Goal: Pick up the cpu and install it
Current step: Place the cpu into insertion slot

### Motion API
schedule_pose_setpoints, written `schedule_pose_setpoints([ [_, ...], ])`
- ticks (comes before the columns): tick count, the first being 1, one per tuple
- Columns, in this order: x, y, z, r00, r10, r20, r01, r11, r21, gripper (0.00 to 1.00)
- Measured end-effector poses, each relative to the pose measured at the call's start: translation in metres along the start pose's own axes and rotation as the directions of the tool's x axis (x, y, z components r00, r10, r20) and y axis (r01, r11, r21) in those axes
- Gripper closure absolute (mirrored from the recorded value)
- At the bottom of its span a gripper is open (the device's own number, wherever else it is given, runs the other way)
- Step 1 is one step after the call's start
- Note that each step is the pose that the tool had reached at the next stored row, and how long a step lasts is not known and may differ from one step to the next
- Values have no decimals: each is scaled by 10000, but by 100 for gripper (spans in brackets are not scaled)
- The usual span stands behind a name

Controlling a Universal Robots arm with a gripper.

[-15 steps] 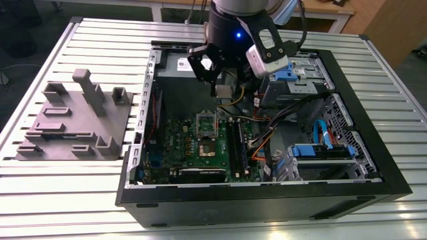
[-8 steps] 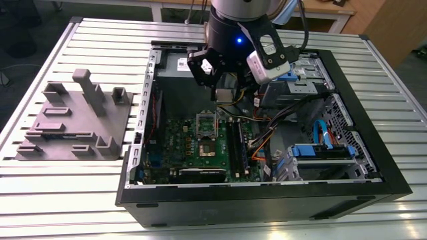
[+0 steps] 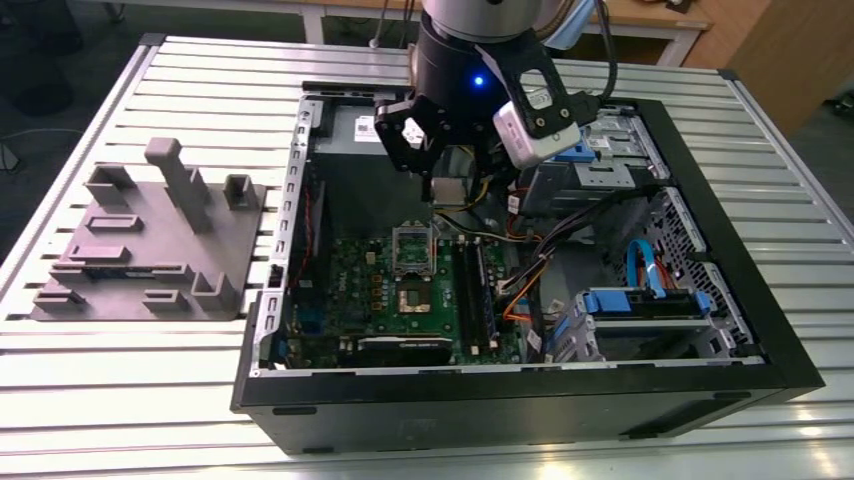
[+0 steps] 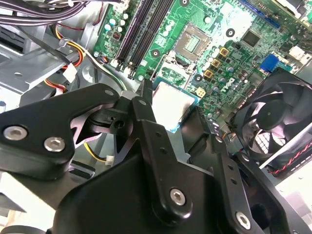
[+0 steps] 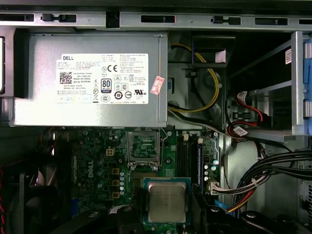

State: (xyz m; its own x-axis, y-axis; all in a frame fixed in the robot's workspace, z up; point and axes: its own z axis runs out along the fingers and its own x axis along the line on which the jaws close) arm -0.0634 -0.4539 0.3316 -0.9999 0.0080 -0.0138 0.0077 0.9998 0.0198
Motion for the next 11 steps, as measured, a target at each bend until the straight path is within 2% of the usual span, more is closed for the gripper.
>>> schedule_pose_setpoints([
  [6, -1, -12, 8, 10000, -2, -1, 2, 10000, 1, 53],
  [11, 1, -62, 87, 10000, 0, 0, 0, 10000, -2, 53],
])
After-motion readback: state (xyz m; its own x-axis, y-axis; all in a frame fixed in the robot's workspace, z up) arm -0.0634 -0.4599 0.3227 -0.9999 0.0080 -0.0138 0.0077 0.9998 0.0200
